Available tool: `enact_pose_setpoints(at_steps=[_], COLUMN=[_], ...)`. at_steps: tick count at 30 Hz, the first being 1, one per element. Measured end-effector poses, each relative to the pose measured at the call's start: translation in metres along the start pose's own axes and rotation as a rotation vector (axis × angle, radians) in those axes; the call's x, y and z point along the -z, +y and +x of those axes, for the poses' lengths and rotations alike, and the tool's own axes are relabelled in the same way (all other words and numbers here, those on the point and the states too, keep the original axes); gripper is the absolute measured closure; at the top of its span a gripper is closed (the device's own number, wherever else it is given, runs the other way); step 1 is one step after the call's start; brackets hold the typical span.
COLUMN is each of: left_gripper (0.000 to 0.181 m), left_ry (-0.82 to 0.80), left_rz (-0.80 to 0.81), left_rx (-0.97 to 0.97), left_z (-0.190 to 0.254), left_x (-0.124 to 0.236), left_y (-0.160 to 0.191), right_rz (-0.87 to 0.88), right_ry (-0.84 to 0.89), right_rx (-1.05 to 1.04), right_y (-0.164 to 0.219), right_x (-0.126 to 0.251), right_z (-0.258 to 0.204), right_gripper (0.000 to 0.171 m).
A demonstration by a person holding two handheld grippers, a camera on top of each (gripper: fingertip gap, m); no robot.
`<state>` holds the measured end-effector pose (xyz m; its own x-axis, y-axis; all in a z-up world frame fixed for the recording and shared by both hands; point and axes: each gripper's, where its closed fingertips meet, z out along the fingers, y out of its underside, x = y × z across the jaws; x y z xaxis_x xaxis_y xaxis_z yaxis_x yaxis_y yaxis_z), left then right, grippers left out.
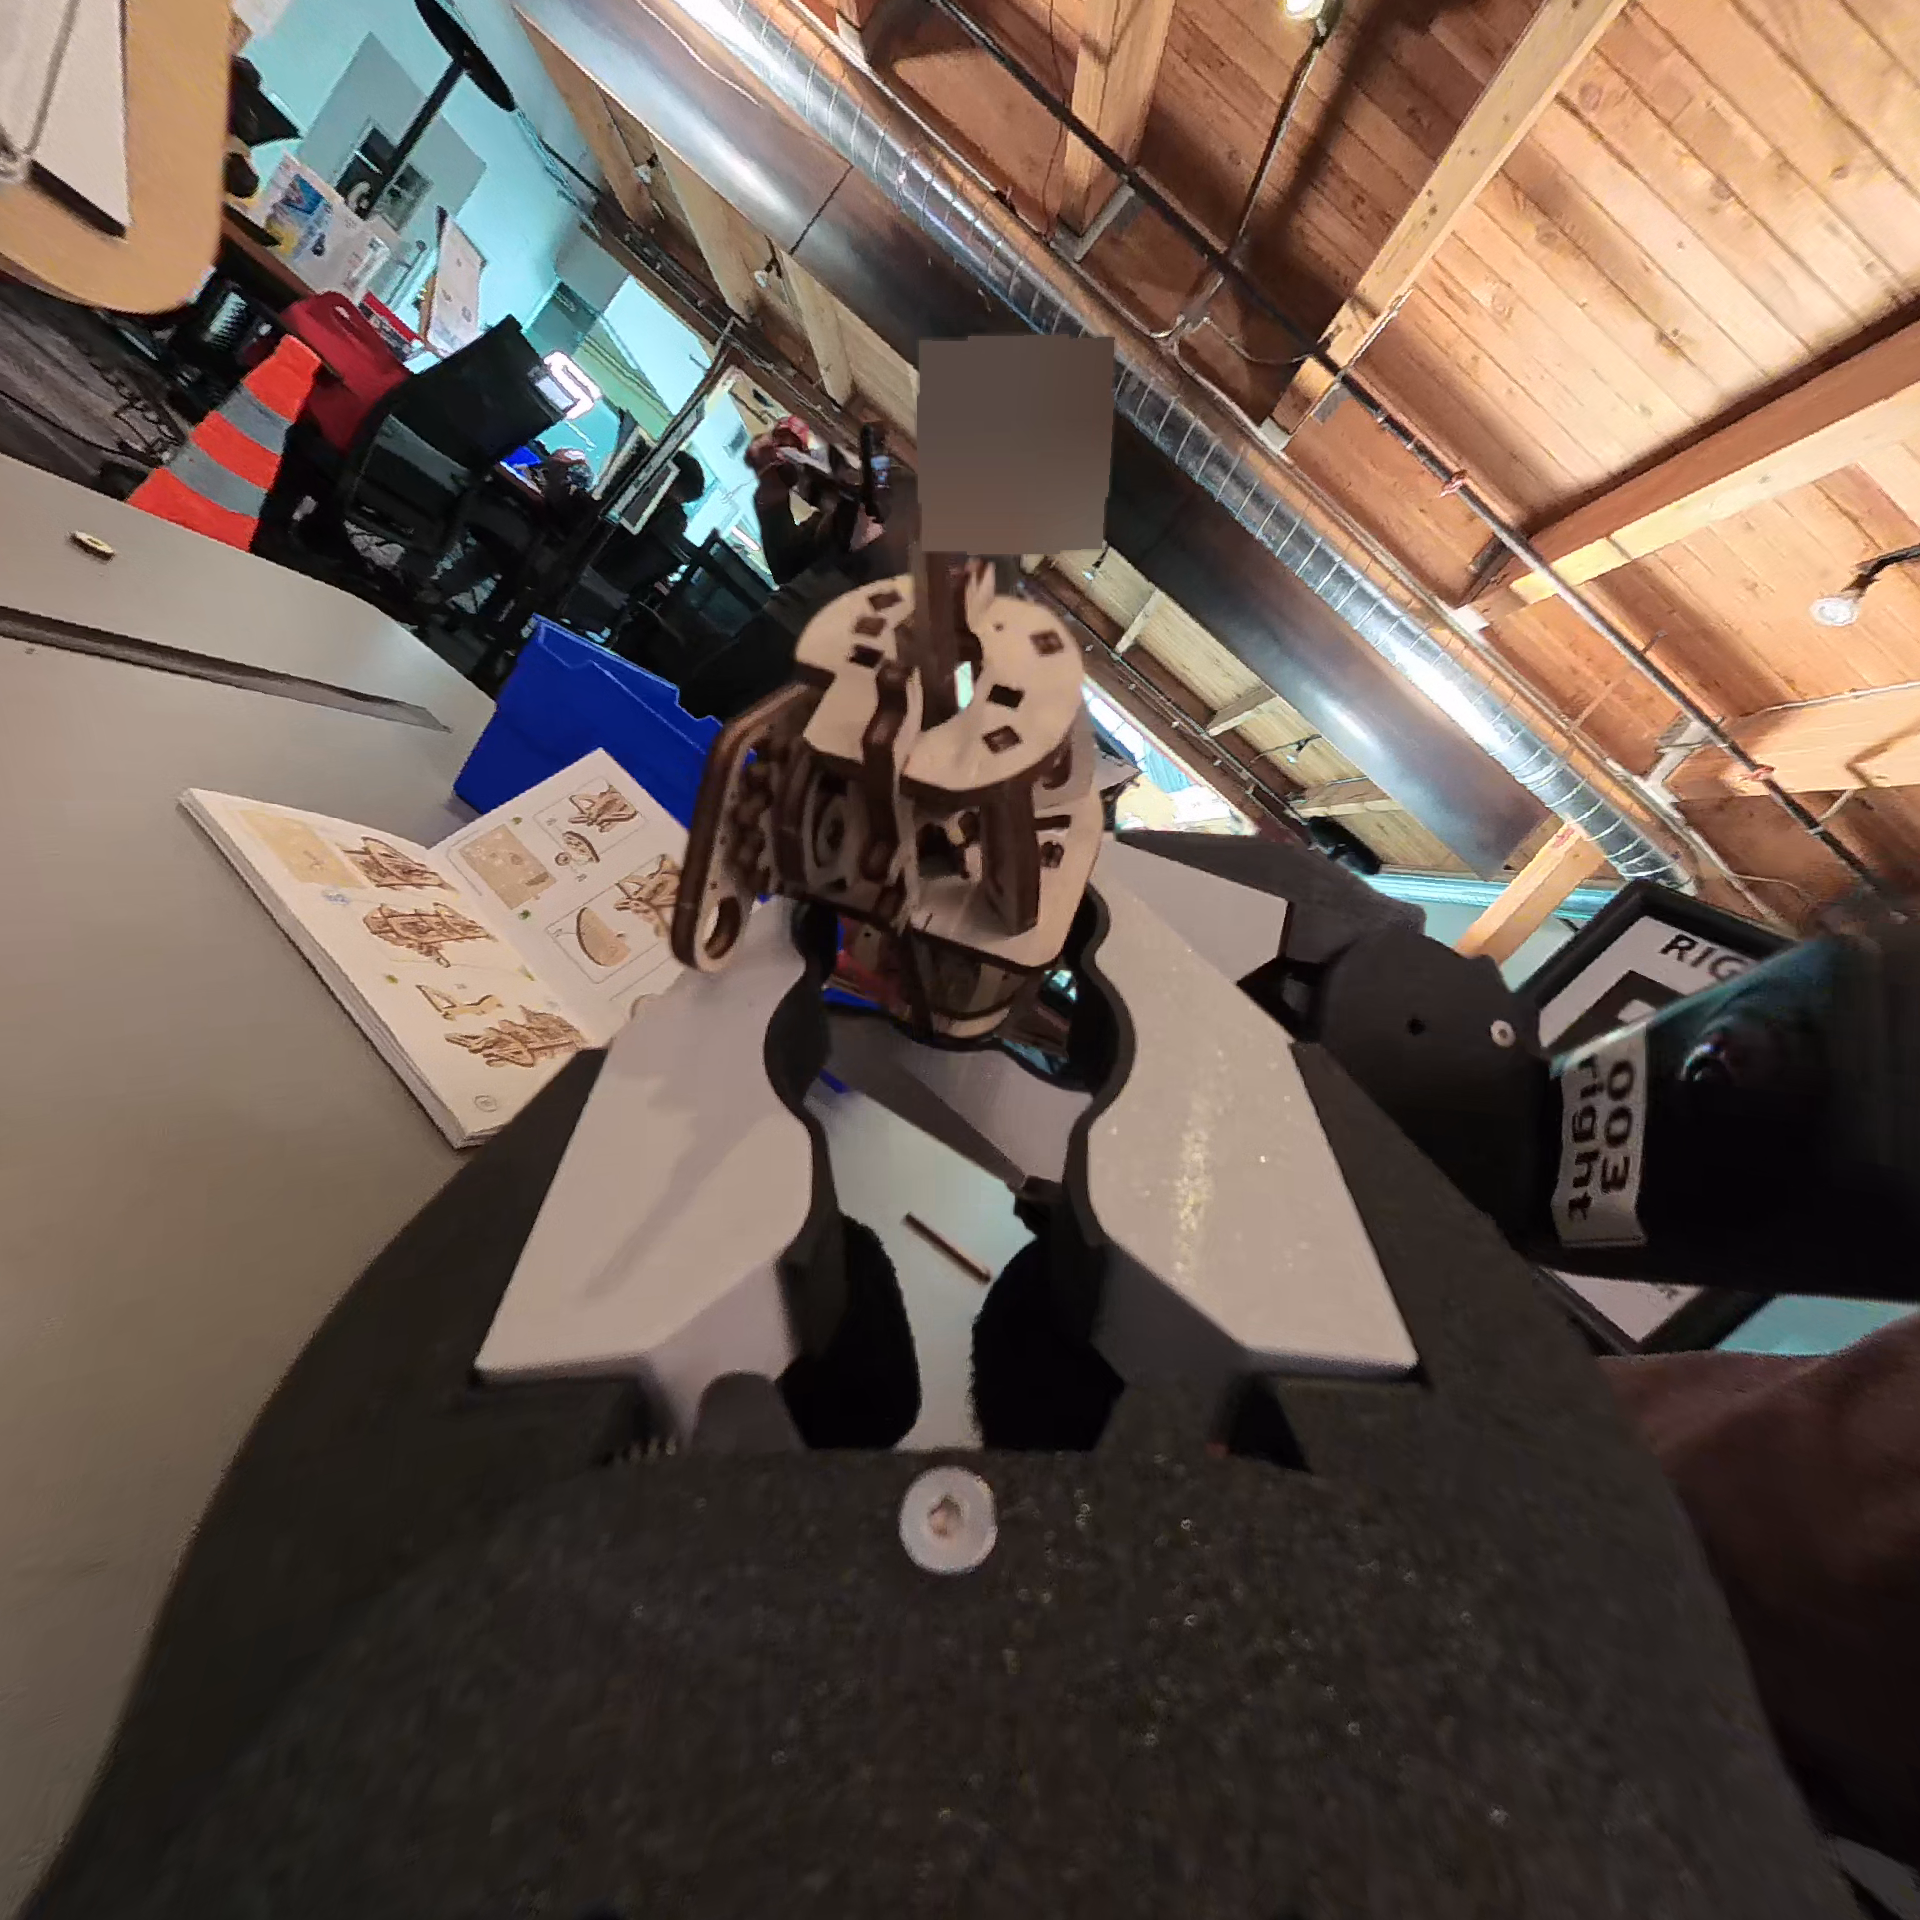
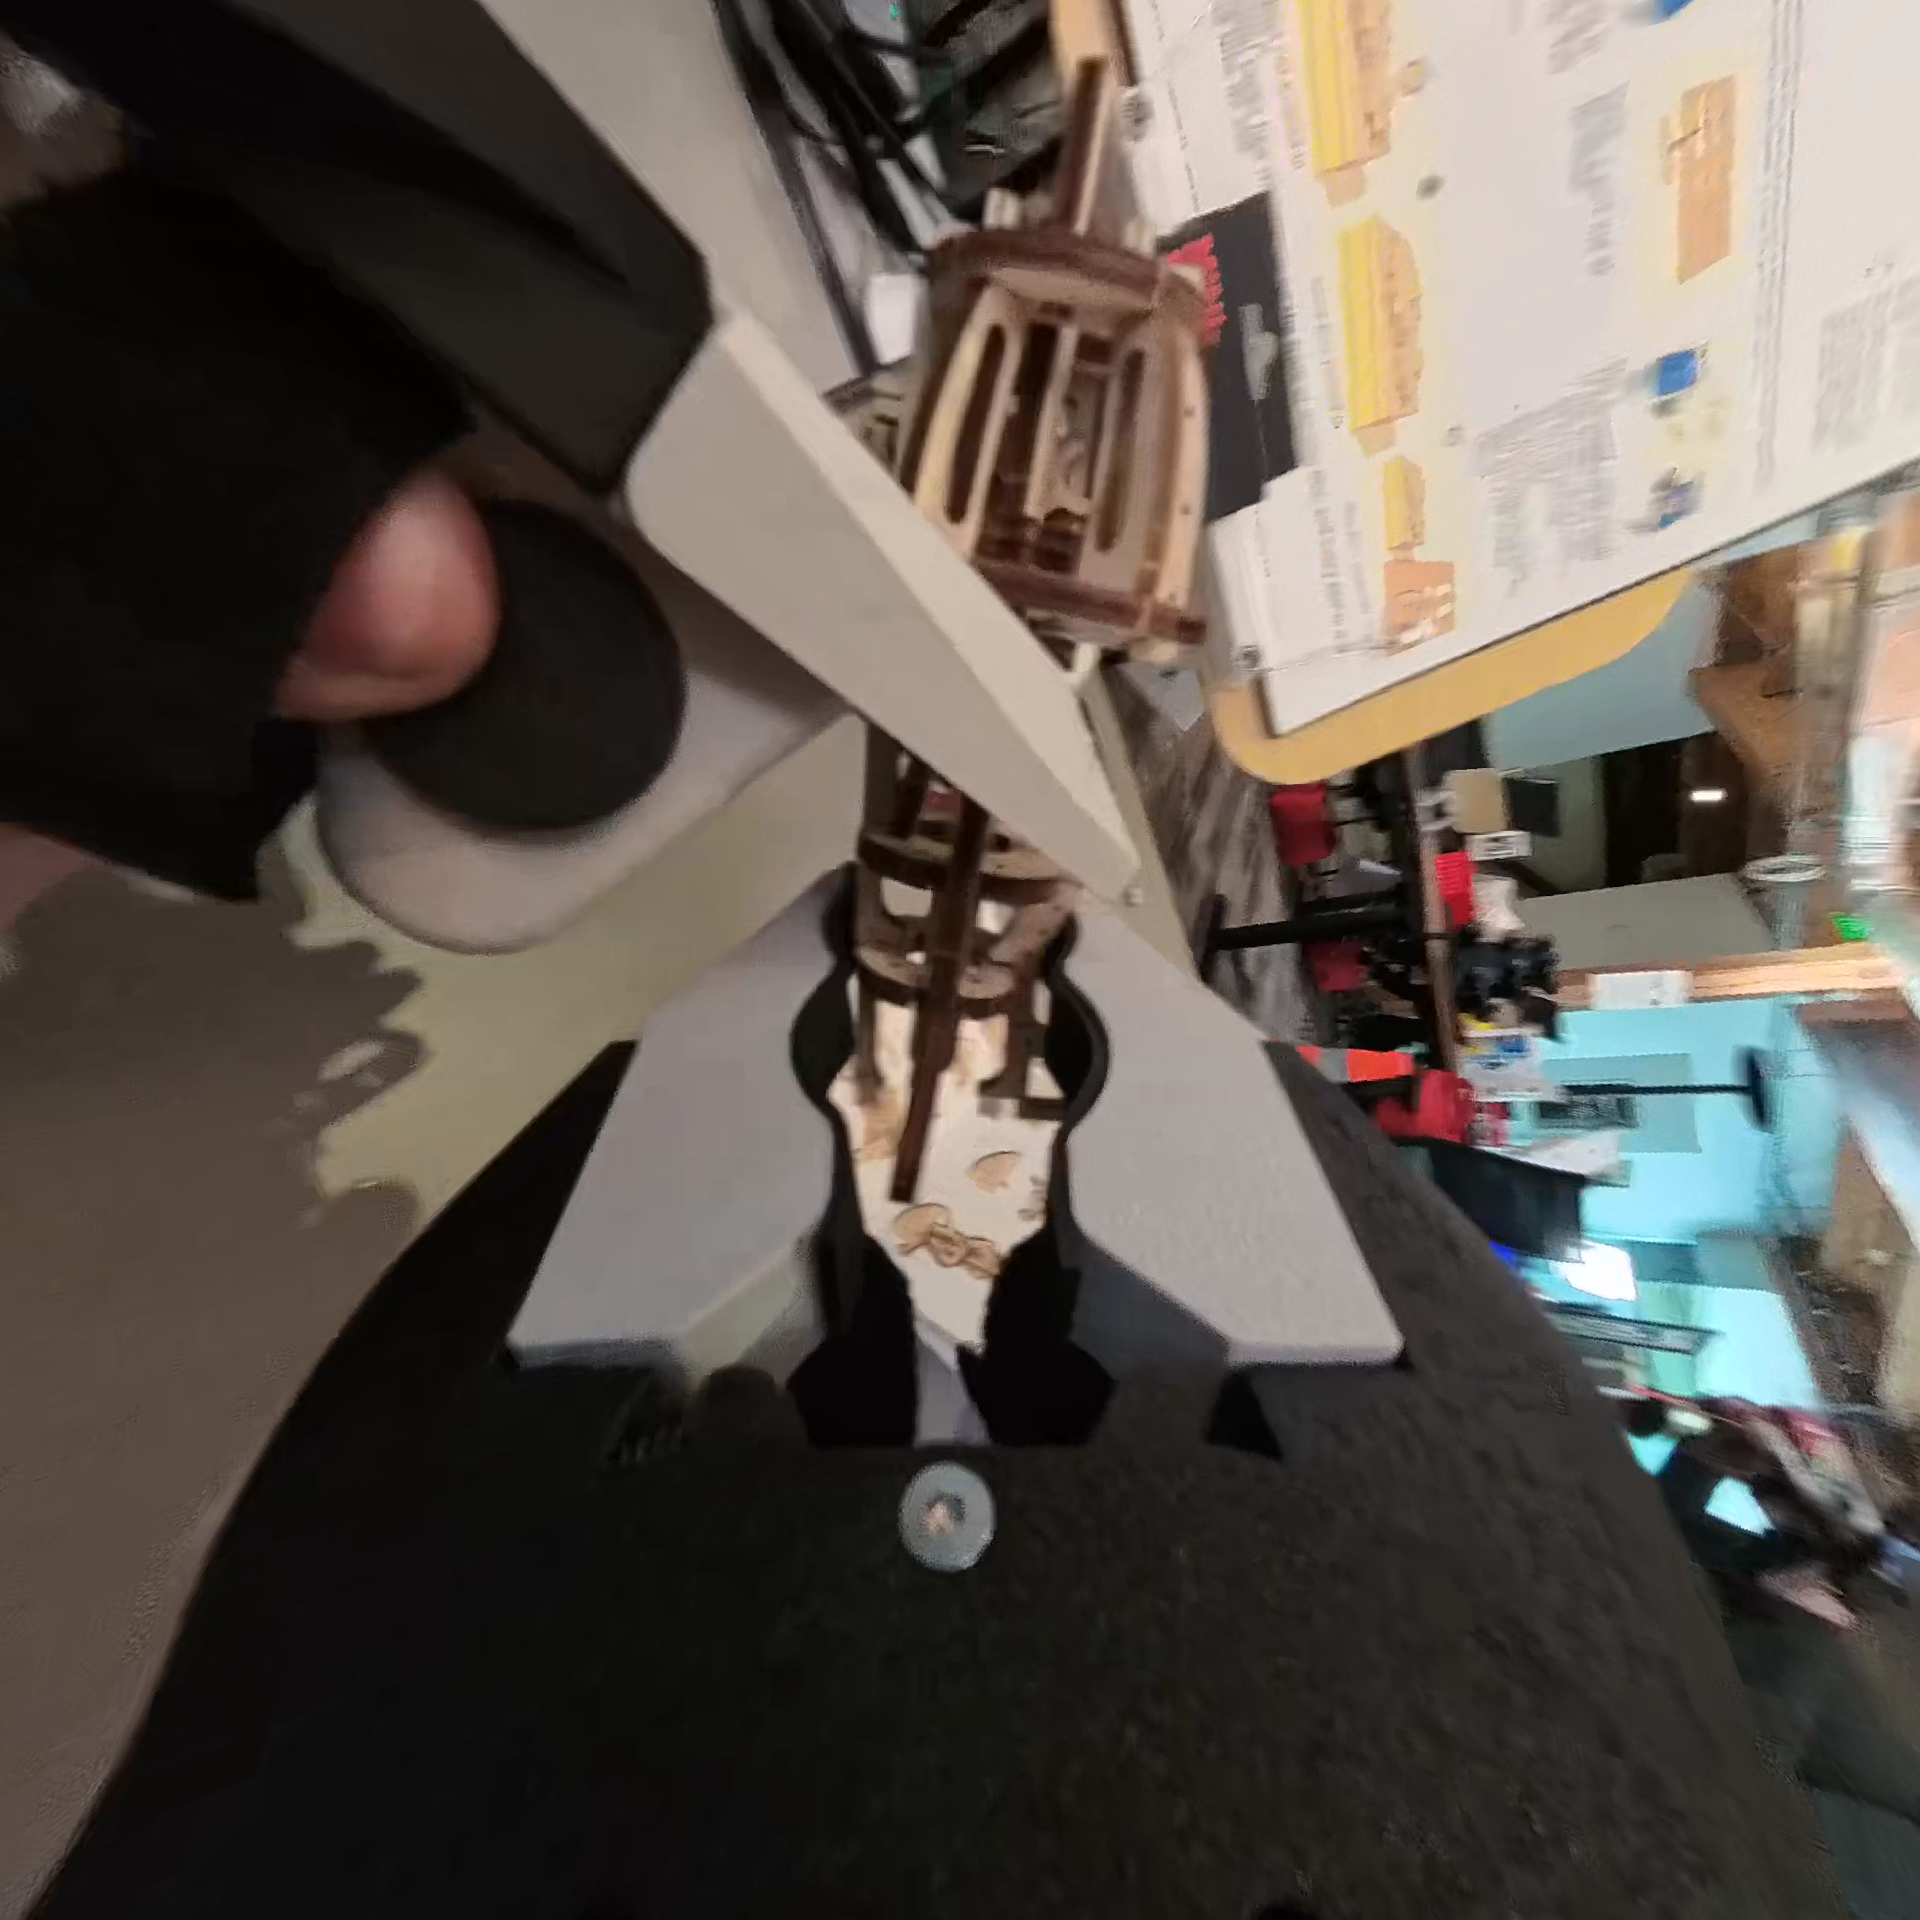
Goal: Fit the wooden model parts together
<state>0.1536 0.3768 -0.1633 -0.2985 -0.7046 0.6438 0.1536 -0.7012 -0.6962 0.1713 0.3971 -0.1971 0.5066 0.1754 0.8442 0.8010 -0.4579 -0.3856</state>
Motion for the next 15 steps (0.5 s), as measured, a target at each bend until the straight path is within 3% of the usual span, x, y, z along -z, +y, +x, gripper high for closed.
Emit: enact_pose_setpoints(at_steps=[15], left_gripper=[0.14], left_ry=[0.001], left_rz=[0.016], left_rx=[-0.027], left_z=[0.005], left_x=[-0.0006], left_y=[-0.0005], right_rz=[0.011], right_ry=[-0.009], right_rx=[-0.04], right_y=[0.0001], right_x=[0.0046], right_z=[0.002], right_gripper=[0.147])
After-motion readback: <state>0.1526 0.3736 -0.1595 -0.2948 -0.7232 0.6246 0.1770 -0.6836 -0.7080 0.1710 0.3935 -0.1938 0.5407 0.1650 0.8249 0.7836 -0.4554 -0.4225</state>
